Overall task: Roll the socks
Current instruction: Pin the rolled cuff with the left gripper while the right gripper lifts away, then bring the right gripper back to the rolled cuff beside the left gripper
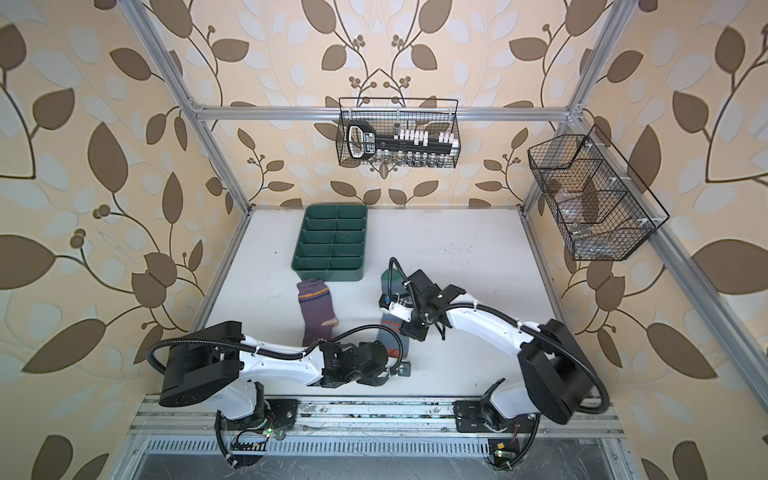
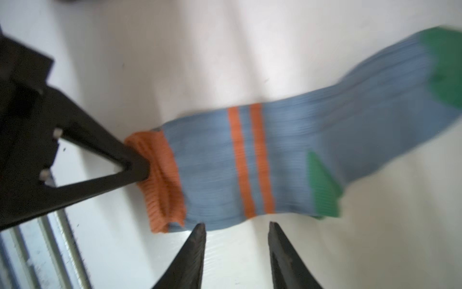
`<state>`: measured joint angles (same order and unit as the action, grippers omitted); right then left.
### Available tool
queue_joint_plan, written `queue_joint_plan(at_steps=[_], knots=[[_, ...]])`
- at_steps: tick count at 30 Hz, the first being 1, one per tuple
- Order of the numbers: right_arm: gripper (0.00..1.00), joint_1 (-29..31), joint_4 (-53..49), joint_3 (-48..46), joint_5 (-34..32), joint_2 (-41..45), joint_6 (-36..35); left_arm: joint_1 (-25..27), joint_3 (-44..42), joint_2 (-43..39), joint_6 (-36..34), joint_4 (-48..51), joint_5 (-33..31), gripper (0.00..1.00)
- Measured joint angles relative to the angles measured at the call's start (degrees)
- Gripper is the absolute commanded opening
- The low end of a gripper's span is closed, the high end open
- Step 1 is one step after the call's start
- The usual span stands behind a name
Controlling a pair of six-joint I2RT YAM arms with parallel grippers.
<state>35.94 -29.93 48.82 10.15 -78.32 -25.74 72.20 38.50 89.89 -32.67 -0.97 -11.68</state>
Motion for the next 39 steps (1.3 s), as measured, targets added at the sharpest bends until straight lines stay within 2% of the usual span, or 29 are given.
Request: queue_joint_plan(at_steps=[3,6,10,13,17,19,21,25,28,31,35,39], knots=[[0.44,-4.6,4.6,-1.6,-1.6,8.1,2.6,-1.3,2.1,0.0,1.4,4.0,3.8,0.00],[0.55,-10.9,10.1,-3.0,-2.1,16.8,6.8,-3.5,4.6,0.0,2.9,8.6,8.8,0.00],[0.58,-17.1,17.2,-5.4,-4.6,28.4,12.7,-7.4,9.0,1.2,4.9,15.1,16.0,0.00],[0.59,-18.3,20.3,-7.3,-5.7,35.9,13.5,-10.5,12.9,3.7,6.6,19.3,21.4,0.00],[0.57,-16.6,19.4,-8.4,-4.3,42.1,9.4,-14.2,16.8,7.4,9.0,23.8,28.0,0.00],[0.57,-12.0,17.1,-8.3,-5.7,42.6,5.9,-15.5,18.3,8.9,10.1,25.4,30.8,0.00],[0.57,-4.1,13.3,-8.3,-9.4,42.0,1.9,-16.6,20.0,10.5,11.1,27.2,33.0,0.00],[0.58,15.9,6.2,-8.8,-21.7,38.8,-4.5,-18.1,23.6,14.0,13.1,30.3,37.1,0.00],[0.58,29.3,1.7,-10.6,-31.3,36.5,-6.4,-18.7,25.7,16.1,14.3,31.7,39.3,0.00],[0.59,39.2,-2.0,-12.5,-38.2,32.8,-6.0,-19.1,26.4,16.7,15.2,32.4,40.2,0.00],[0.57,46.6,-4.7,-13.6,-43.3,23.8,-3.6,-19.4,26.4,16.7,15.9,32.4,40.3,0.00],[0.56,47.5,-3.7,-14.6,-44.5,15.2,-2.8,-19.8,26.5,16.9,16.4,32.5,40.6,0.00]])
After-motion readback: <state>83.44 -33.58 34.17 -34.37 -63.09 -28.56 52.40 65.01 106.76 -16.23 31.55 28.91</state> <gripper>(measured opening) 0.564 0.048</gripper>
